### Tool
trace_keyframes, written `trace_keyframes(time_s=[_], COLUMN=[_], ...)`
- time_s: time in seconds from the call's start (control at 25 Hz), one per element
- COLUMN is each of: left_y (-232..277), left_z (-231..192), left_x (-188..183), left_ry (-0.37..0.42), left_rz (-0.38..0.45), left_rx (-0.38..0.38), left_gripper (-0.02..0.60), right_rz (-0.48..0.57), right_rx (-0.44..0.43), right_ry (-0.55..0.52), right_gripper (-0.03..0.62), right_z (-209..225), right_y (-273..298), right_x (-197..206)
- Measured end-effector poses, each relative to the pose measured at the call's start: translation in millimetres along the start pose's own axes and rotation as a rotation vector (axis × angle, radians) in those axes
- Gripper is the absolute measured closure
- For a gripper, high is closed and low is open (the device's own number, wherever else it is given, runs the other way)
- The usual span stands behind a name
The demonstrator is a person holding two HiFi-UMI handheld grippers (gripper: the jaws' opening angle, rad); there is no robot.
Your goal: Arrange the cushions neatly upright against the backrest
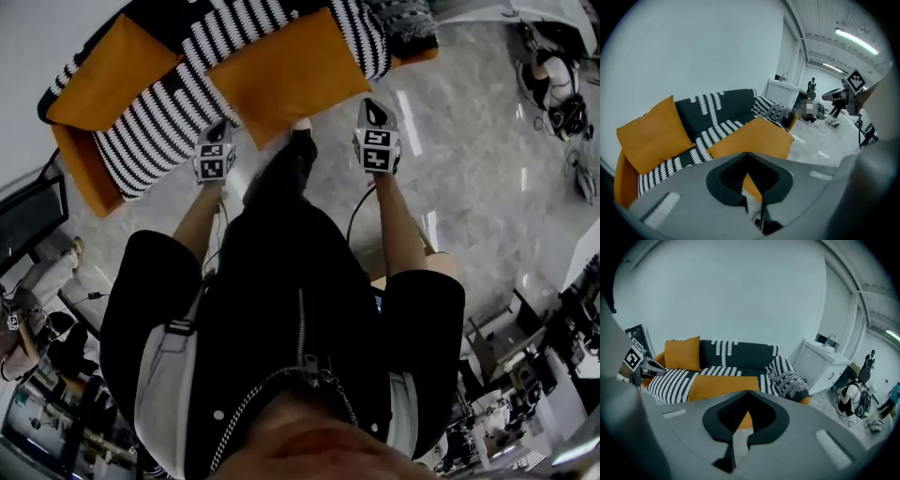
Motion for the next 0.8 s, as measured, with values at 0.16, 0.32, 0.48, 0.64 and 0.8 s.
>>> trace_keyframes(time_s=[0.16, 0.32, 0.48, 0.64, 0.8], left_y=[9.2, 26.8, 46.4, 37.5, 41.7], left_z=[20.5, 35.6, 46.4, 43.8, 46.1], left_x=[-11.8, -24.1, -14.0, -0.4, 15.9], left_ry=[-0.068, -0.127, -0.203, -0.248, -0.279], left_rz=[-0.009, -0.020, -0.049, -0.074, -0.092], left_rx=[-0.029, -0.053, -0.102, -0.160, -0.223], left_gripper=[0.571, 0.571, 0.571, 0.571, 0.571], right_rz=[-0.012, -0.041, -0.056, -0.059, -0.074], right_rx=[-0.054, -0.136, -0.210, -0.260, -0.308], right_ry=[-0.049, -0.155, -0.241, -0.278, -0.273], right_gripper=[0.591, 0.591, 0.591, 0.591, 0.591], right_z=[22.3, 38.8, 55.8, 47.4, 38.5], right_y=[21.5, 54.1, 87.1, 103.5, 134.8], right_x=[-9.7, -13.3, -15.1, -24.4, -16.7])
Point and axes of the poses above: the fingertips, and each gripper's own axes: y forward along the fingers, z to its right, x out of its underside, the point moved 6 cm from there along -y, backward along the fingers, and after that the axes turned 14 degrees about x, right-handed, at the moved point
